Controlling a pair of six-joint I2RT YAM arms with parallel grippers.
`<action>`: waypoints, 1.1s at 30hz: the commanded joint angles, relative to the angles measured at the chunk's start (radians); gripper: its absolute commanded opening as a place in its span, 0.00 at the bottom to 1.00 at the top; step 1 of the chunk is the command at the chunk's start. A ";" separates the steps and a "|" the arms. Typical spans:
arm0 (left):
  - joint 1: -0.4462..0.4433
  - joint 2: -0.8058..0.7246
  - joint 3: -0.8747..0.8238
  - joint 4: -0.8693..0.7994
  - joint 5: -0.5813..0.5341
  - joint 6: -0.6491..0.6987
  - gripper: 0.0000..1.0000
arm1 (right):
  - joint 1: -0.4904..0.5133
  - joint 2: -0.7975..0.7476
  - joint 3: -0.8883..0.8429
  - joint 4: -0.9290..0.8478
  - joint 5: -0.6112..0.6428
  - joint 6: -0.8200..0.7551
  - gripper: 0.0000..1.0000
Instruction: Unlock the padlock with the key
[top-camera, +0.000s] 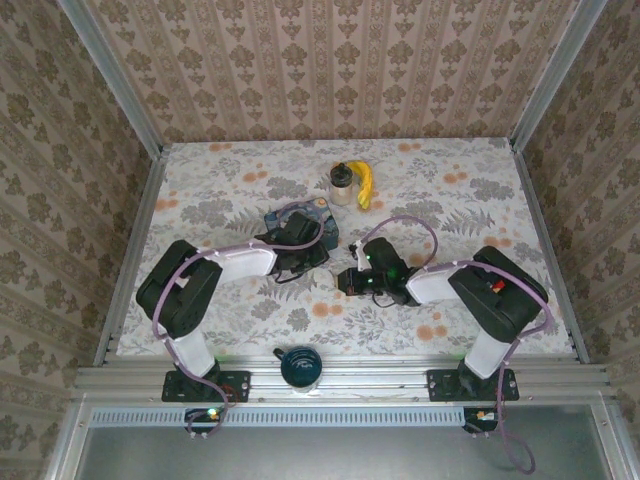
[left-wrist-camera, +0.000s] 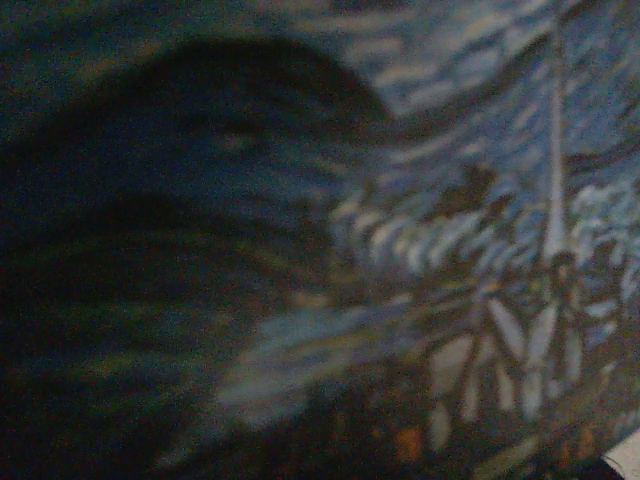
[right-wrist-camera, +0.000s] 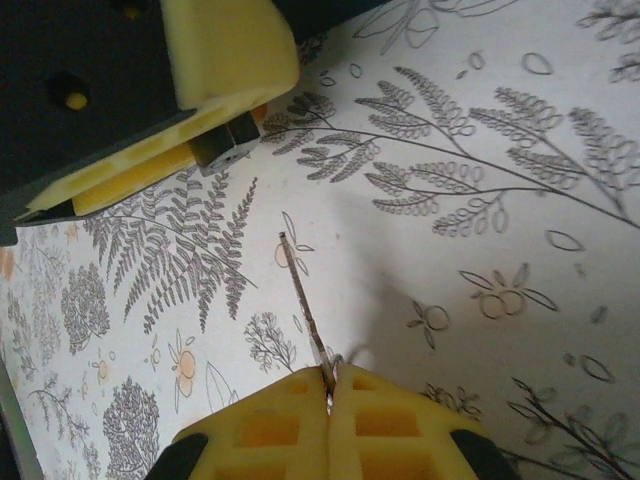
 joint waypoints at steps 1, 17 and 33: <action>0.006 -0.039 -0.016 0.047 0.032 -0.037 0.21 | 0.014 0.035 0.001 0.080 -0.002 0.028 0.00; 0.008 -0.042 -0.042 0.078 0.043 -0.057 0.21 | 0.017 0.097 0.040 0.115 -0.006 0.058 0.00; 0.010 -0.034 -0.041 0.082 0.057 -0.058 0.20 | 0.016 0.100 0.039 0.143 0.026 0.079 0.00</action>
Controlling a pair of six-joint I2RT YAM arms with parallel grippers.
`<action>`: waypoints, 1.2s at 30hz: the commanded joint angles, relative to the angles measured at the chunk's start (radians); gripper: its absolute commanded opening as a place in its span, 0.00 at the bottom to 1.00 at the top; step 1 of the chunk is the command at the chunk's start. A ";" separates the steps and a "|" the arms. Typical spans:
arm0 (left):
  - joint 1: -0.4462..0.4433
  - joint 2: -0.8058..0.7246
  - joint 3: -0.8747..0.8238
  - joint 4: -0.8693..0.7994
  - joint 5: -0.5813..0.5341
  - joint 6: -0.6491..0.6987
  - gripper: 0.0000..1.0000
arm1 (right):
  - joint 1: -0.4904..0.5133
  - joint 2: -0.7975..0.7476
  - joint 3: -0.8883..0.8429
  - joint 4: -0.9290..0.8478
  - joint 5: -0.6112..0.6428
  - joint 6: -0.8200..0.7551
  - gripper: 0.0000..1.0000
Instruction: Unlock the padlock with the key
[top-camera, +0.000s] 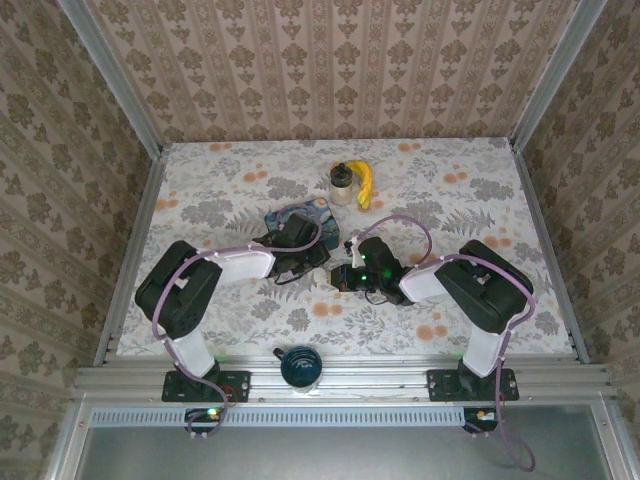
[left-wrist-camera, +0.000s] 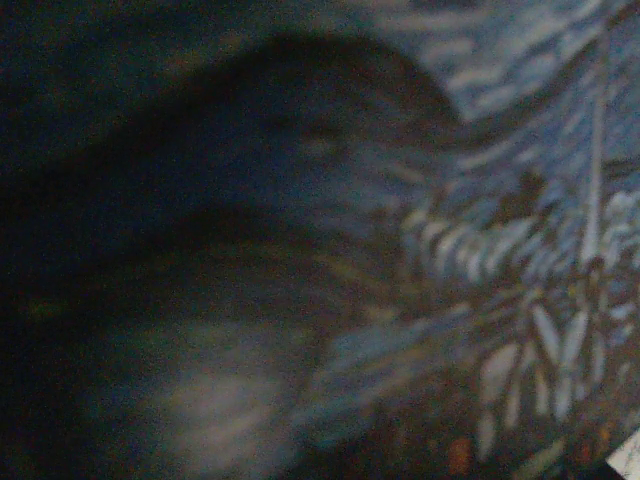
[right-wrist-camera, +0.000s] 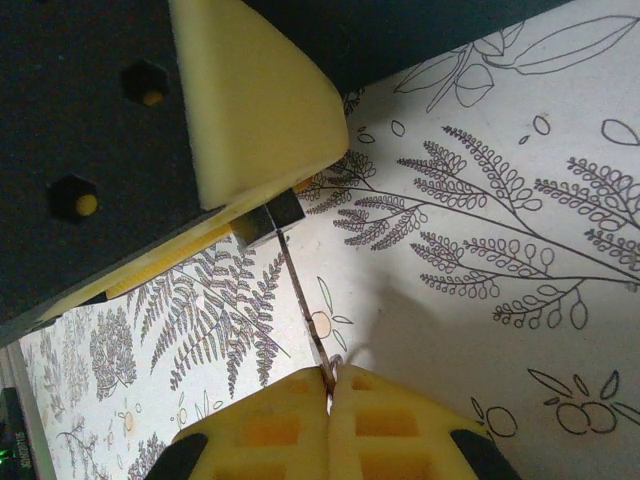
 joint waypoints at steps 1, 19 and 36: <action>0.006 -0.028 -0.007 0.015 0.025 -0.020 0.20 | 0.004 0.018 0.010 0.025 0.024 0.010 0.00; 0.007 -0.019 -0.003 0.016 0.046 -0.023 0.20 | -0.008 -0.027 0.006 0.048 0.051 0.014 0.00; 0.003 -0.019 0.006 0.008 0.087 -0.045 0.20 | -0.017 -0.034 0.027 0.078 0.017 0.066 0.00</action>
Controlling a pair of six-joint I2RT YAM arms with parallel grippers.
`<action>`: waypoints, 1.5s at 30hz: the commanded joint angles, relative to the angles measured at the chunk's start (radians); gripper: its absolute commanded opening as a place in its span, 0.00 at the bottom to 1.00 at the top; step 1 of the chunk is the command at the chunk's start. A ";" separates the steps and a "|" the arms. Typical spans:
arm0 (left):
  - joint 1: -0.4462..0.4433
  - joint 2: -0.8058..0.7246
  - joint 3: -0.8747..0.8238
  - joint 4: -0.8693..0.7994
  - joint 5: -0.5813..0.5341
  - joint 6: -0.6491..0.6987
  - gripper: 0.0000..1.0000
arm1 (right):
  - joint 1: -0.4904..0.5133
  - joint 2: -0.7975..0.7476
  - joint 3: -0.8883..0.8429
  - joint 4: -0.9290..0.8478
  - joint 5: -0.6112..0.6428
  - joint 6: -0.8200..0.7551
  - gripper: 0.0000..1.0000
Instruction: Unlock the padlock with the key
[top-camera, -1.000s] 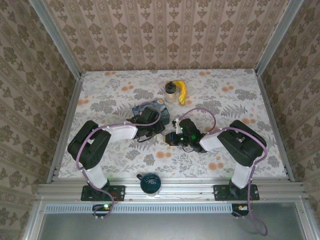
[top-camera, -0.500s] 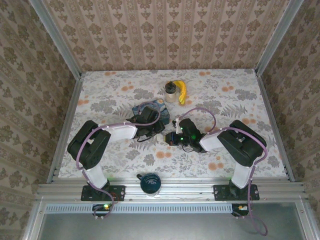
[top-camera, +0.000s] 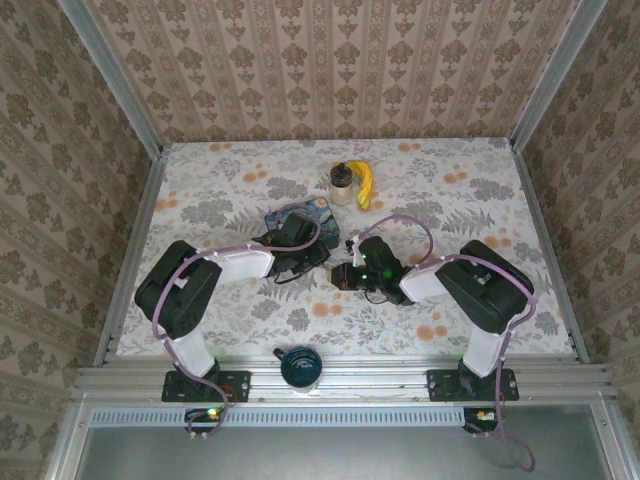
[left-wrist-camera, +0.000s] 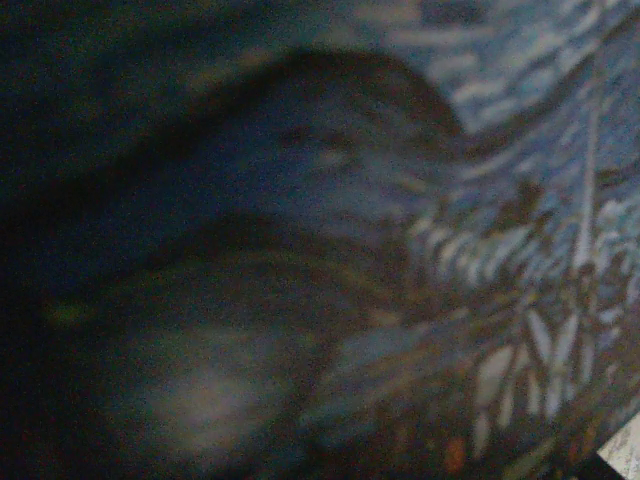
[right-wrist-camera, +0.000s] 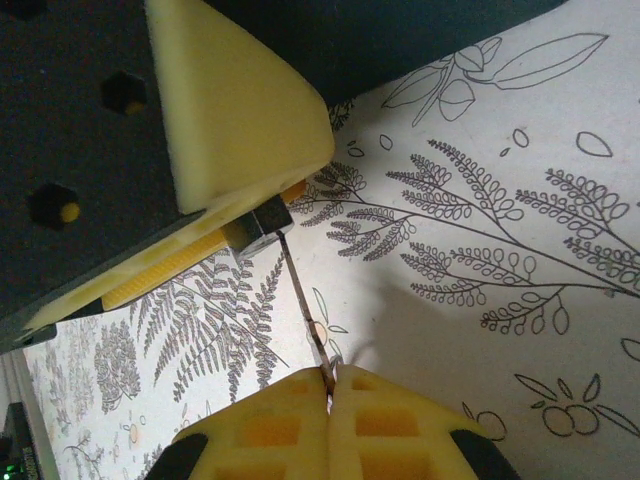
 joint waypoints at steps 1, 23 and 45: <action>-0.006 -0.019 0.007 -0.004 0.070 -0.029 0.20 | -0.008 -0.032 0.030 0.071 0.001 0.042 0.00; -0.015 -0.058 0.009 -0.033 0.122 -0.033 0.20 | 0.003 -0.084 0.023 0.015 0.061 0.100 0.00; -0.026 -0.048 0.019 -0.022 0.136 -0.059 0.17 | 0.075 -0.041 -0.030 0.220 0.160 0.089 0.00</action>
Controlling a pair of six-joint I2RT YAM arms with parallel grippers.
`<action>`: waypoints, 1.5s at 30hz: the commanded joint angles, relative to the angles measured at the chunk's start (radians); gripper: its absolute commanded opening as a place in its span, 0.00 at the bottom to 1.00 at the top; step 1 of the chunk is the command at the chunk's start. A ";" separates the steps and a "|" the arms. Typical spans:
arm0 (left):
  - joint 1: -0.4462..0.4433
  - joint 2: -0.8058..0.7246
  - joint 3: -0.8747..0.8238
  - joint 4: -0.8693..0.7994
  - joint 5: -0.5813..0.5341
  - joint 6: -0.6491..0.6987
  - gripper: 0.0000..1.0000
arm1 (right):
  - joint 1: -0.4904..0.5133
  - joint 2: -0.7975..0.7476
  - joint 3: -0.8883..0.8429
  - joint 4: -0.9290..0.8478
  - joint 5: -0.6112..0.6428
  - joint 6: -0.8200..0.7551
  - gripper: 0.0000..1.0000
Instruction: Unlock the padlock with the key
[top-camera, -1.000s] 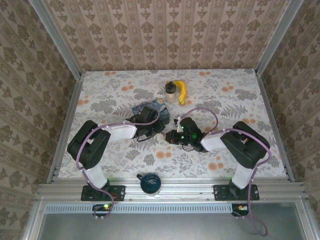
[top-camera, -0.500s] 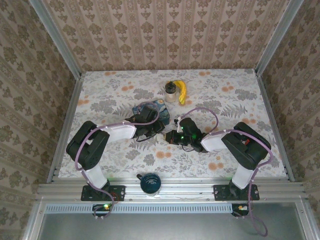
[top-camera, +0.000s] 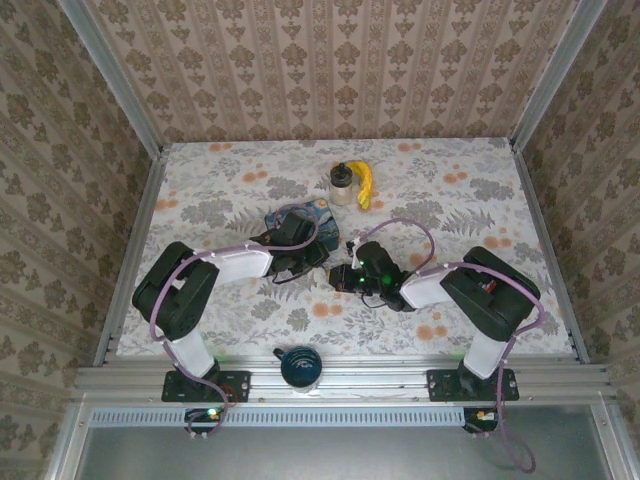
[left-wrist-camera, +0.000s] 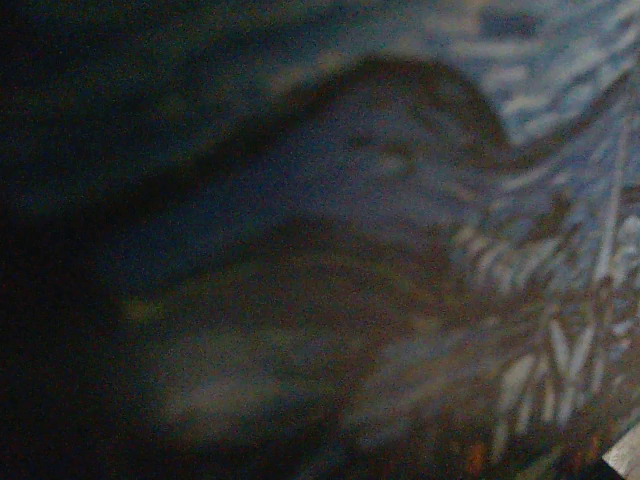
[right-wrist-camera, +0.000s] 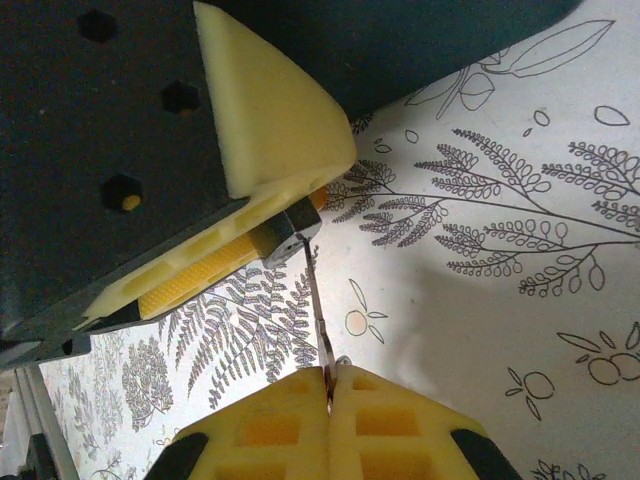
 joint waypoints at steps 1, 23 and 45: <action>-0.029 -0.031 0.023 0.006 0.114 -0.022 0.15 | 0.013 0.019 -0.001 0.211 0.054 -0.007 0.00; 0.016 -0.022 0.021 -0.002 0.198 -0.050 0.15 | 0.013 0.096 -0.115 0.496 0.112 0.027 0.00; 0.022 -0.026 -0.007 0.029 0.212 -0.074 0.15 | 0.002 0.055 -0.084 0.428 0.164 0.141 0.00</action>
